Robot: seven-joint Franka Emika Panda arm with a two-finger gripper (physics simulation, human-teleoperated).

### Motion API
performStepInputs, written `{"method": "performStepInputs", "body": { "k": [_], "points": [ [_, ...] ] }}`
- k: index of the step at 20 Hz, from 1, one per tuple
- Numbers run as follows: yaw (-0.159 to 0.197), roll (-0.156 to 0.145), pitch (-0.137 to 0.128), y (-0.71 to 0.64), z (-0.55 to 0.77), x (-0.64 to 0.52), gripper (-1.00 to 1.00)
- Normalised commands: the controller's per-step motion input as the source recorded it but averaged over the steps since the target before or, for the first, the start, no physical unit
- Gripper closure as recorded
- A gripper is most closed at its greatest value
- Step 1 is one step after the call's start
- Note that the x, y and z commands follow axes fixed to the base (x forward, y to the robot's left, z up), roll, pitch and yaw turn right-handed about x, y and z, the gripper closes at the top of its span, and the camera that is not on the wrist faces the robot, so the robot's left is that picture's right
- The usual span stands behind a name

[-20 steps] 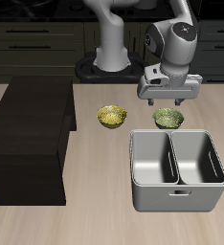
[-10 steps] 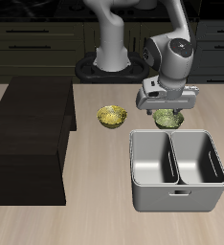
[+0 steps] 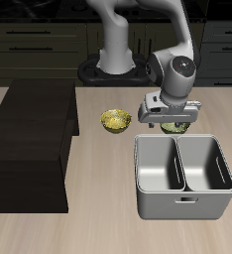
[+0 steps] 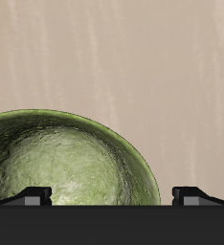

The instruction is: Place the green bowl on top of the shelf

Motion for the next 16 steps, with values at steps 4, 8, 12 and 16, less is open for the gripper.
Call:
{"method": "performStepInputs", "body": {
  "k": [4, 8, 12, 16],
  "points": [
    [-0.001, 0.003, 0.019, -0.07, -0.19, -0.04, -1.00],
    [0.008, 0.066, 0.000, -0.01, -0.15, -0.11, 1.00],
    [-0.034, 0.019, 0.014, -0.06, 0.00, -0.03, 1.00],
    [-0.014, 0.024, -0.022, -0.05, 0.13, -0.03, 1.00]
  ]
}}
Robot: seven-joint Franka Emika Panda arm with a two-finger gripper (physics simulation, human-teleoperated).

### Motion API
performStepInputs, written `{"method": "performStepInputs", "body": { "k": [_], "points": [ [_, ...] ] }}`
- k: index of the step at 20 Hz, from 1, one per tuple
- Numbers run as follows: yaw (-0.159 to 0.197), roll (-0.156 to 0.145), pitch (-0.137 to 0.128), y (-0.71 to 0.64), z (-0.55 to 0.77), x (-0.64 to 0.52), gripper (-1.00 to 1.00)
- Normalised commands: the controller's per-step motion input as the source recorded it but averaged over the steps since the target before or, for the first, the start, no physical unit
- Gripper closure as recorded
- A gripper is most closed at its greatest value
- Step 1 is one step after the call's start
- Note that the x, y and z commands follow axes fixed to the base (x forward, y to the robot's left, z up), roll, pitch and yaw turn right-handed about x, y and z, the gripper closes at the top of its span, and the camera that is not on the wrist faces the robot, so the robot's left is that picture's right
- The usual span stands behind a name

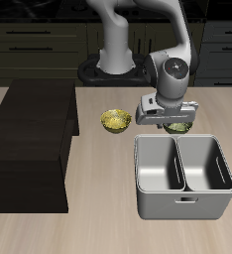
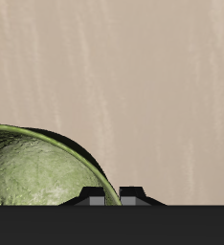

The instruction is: Place the green bowl on top of the shelf

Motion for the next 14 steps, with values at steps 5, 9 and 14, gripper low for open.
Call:
{"method": "performStepInputs", "body": {
  "k": [5, 9, 14],
  "points": [
    [-0.009, 0.025, -0.035, -0.04, 0.19, -0.03, 1.00],
    [-0.003, 0.026, -0.036, 0.01, 0.23, -0.02, 1.00],
    [0.010, 0.011, -0.094, -0.06, 0.53, -0.07, 1.00]
  ]
}}
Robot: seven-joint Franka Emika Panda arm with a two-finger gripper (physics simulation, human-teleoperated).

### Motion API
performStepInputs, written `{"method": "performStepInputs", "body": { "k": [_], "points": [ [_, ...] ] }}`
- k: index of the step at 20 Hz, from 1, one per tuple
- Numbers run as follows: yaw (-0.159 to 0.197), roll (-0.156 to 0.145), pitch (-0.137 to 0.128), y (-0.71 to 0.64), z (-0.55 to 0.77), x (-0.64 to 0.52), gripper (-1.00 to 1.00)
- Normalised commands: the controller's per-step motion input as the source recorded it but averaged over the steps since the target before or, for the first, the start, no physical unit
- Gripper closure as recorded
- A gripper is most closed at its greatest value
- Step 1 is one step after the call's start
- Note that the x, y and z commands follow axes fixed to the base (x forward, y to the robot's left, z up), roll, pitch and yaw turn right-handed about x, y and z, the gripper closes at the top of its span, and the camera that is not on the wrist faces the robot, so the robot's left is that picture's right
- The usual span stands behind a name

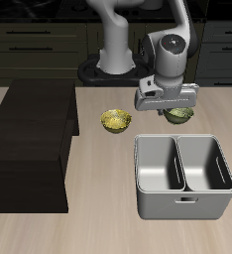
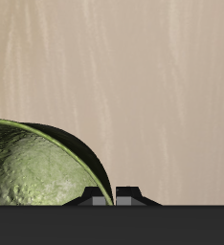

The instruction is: Place the green bowl on top of the shelf

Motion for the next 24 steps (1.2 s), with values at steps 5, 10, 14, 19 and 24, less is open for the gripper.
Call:
{"method": "performStepInputs", "body": {
  "k": [5, 10, 14, 19, 24],
  "points": [
    [-0.015, -0.006, -0.057, -0.11, 0.39, -0.04, 1.00],
    [0.002, -0.001, -0.034, -0.13, 0.32, -0.06, 1.00],
    [0.026, 0.002, -0.097, -0.18, 0.64, -0.11, 1.00],
    [0.034, -0.025, -0.080, -0.14, 0.47, -0.07, 1.00],
    [0.001, -0.002, -0.063, -0.15, 0.46, -0.07, 1.00]
  ]
}}
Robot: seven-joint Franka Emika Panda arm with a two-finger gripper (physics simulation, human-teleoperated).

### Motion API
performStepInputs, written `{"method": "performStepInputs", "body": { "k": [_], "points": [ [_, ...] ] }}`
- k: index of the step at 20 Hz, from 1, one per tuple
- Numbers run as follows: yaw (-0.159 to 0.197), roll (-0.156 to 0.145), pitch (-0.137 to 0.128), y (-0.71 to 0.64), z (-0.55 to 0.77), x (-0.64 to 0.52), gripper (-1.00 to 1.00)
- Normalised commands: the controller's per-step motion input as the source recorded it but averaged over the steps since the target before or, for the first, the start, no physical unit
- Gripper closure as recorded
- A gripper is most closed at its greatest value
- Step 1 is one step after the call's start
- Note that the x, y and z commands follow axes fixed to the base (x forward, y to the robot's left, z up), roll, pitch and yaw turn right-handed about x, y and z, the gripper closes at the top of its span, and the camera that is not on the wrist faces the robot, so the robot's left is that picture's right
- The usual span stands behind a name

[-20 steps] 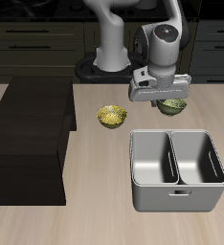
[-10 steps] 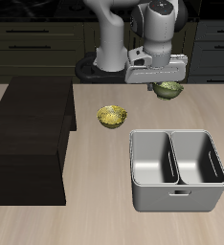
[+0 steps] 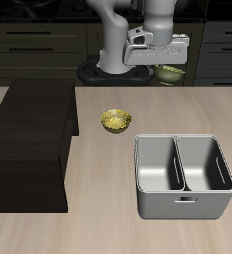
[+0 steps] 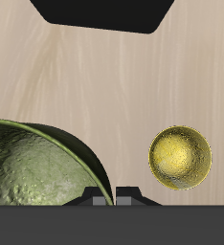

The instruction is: Place the green bowl on top of the shelf

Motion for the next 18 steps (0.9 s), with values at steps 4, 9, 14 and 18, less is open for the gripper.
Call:
{"method": "performStepInputs", "body": {
  "k": [4, 9, 14, 18],
  "points": [
    [-0.031, -0.007, -0.045, -0.19, 0.43, -0.04, 1.00],
    [-0.011, -0.002, -0.057, -0.09, 0.42, -0.11, 1.00],
    [-0.014, 0.017, -0.056, -0.05, 0.40, -0.14, 1.00],
    [0.006, 0.013, 0.002, -0.02, 0.11, 0.01, 1.00]
  ]
}}
